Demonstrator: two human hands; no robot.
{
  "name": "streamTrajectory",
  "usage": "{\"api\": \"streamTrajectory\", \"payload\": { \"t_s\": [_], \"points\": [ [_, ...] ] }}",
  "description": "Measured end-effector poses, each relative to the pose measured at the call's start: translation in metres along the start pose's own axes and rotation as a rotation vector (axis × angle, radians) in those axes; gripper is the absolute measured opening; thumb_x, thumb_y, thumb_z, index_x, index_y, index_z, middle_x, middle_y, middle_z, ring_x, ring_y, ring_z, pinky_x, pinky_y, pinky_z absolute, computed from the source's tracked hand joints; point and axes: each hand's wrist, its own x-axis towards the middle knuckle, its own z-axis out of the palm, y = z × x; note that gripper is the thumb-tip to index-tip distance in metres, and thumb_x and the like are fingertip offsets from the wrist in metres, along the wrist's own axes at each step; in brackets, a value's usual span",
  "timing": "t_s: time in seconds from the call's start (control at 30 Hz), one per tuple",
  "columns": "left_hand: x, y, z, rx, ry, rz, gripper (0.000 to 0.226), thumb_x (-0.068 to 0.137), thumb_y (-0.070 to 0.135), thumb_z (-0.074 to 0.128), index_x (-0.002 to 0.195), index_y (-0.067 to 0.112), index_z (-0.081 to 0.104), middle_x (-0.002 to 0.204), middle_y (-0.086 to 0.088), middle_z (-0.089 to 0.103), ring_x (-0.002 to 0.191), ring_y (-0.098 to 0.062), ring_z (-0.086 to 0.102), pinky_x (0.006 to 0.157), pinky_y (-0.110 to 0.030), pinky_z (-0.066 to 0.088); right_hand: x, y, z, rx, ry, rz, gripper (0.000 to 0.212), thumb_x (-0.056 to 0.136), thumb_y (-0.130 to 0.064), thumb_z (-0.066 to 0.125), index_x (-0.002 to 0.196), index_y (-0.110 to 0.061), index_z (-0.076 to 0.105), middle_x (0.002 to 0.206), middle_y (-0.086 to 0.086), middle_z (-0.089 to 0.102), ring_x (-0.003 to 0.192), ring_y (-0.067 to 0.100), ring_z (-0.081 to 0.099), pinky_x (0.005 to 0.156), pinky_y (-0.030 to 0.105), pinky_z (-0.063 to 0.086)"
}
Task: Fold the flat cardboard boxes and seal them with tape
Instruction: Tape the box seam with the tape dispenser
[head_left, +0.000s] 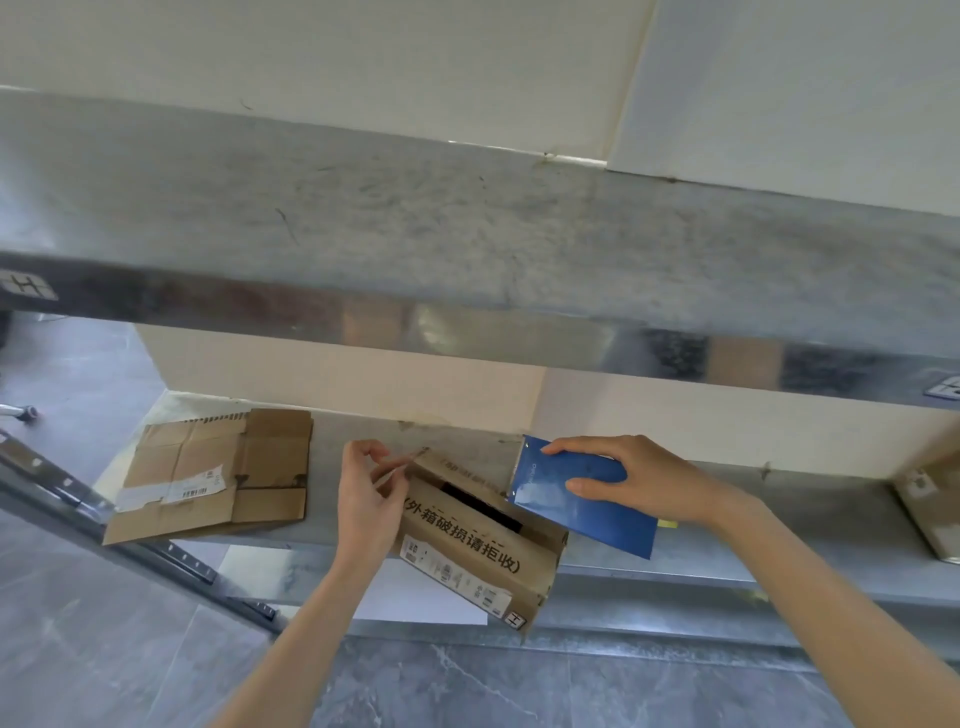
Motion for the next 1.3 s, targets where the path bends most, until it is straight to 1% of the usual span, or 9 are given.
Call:
{"api": "streamTrajectory", "payload": {
  "t_s": [0.13, 0.23, 0.3, 0.43, 0.53, 0.77, 0.9, 1.07, 1.3],
  "points": [
    [-0.001, -0.001, -0.001, -0.046, 0.037, -0.012, 0.043, 0.091, -0.011, 0.053, 0.099, 0.030, 0.043, 0.109, 0.006, 0.050, 0.097, -0.002, 0.067, 0.078, -0.016, 0.055, -0.002, -0.004, 0.010, 0.012, 0.021, 0.008, 0.038, 0.095, -0.037, 0.063, 0.128, -0.056, 0.055, 0.133, -0.030, 0.056, 0.122, 0.009, 0.057, 0.105, 0.040, 0.044],
    [-0.009, -0.008, -0.006, -0.076, 0.058, -0.012, 0.041, 0.091, -0.012, 0.053, 0.104, 0.026, 0.042, 0.109, 0.007, 0.054, 0.099, -0.001, 0.066, 0.080, -0.023, 0.056, 0.000, -0.009, 0.016, -0.005, 0.030, 0.005, 0.040, 0.095, -0.039, 0.062, 0.125, -0.063, 0.052, 0.129, -0.024, 0.061, 0.117, 0.026, 0.061, 0.101, 0.049, 0.047],
    [-0.017, -0.015, -0.009, -0.103, 0.085, -0.013, 0.042, 0.090, -0.012, 0.052, 0.103, 0.027, 0.042, 0.103, 0.018, 0.056, 0.101, -0.001, 0.065, 0.078, -0.027, 0.055, 0.003, -0.014, 0.020, -0.017, 0.035, -0.004, 0.040, 0.094, -0.042, 0.062, 0.123, -0.067, 0.050, 0.126, -0.022, 0.064, 0.115, 0.028, 0.062, 0.099, 0.050, 0.048],
    [-0.028, -0.017, -0.003, -0.190, 0.171, 0.005, 0.042, 0.090, -0.015, 0.050, 0.099, 0.025, 0.042, 0.104, -0.007, 0.060, 0.102, -0.010, 0.068, 0.081, -0.027, 0.055, 0.007, -0.020, 0.025, -0.063, 0.062, -0.024, 0.040, 0.093, -0.049, 0.060, 0.118, -0.076, 0.044, 0.118, -0.009, 0.070, 0.108, 0.032, 0.064, 0.094, 0.050, 0.051],
    [-0.029, -0.015, 0.002, -0.198, 0.204, 0.027, 0.036, 0.091, -0.013, 0.052, 0.102, 0.020, 0.042, 0.102, 0.000, 0.054, 0.101, -0.008, 0.067, 0.082, -0.025, 0.055, 0.007, -0.018, 0.029, -0.086, 0.115, -0.031, 0.036, 0.087, -0.060, 0.055, 0.112, -0.082, 0.039, 0.113, 0.003, 0.072, 0.102, 0.033, 0.066, 0.090, 0.049, 0.053],
    [-0.025, -0.018, 0.001, -0.166, 0.193, 0.040, 0.031, 0.091, -0.009, 0.054, 0.105, 0.015, 0.042, 0.099, -0.006, 0.053, 0.099, -0.011, 0.067, 0.077, -0.021, 0.053, -0.011, -0.021, 0.052, -0.102, 0.236, 0.036, 0.040, 0.090, -0.059, 0.056, 0.123, -0.075, 0.039, 0.121, -0.036, 0.060, 0.088, 0.003, 0.063, 0.080, 0.030, 0.053],
    [-0.025, -0.022, -0.001, -0.142, 0.180, 0.039, 0.030, 0.091, -0.006, 0.056, 0.105, 0.017, 0.042, 0.096, -0.006, 0.055, 0.097, -0.012, 0.066, 0.076, -0.021, 0.053, -0.021, -0.016, 0.073, -0.167, 0.285, 0.076, 0.050, 0.088, -0.063, 0.055, 0.130, -0.072, 0.030, 0.078, -0.011, 0.067, 0.057, 0.009, 0.053, 0.061, 0.032, 0.046],
    [-0.026, -0.021, -0.007, 0.021, 0.177, 0.043, 0.031, 0.090, 0.005, 0.064, 0.106, 0.020, 0.042, 0.094, 0.025, 0.057, 0.086, 0.000, 0.067, 0.076, -0.036, 0.057, -0.030, -0.009, 0.094, -0.054, 0.269, 0.075, 0.063, 0.086, -0.055, 0.066, 0.134, -0.068, 0.027, 0.086, 0.007, 0.070, 0.063, 0.026, 0.062, 0.062, 0.044, 0.053],
    [-0.025, -0.015, -0.014, 0.105, 0.140, 0.030, 0.038, 0.090, 0.010, 0.066, 0.101, 0.034, 0.039, 0.106, -0.004, 0.059, 0.086, 0.000, 0.068, 0.078, -0.049, 0.057, -0.030, -0.002, 0.115, 0.053, 0.322, 0.069, 0.061, 0.087, -0.058, 0.063, 0.131, -0.072, 0.023, 0.088, 0.017, 0.068, 0.066, 0.034, 0.062, 0.059, 0.048, 0.053]
  ]
}}
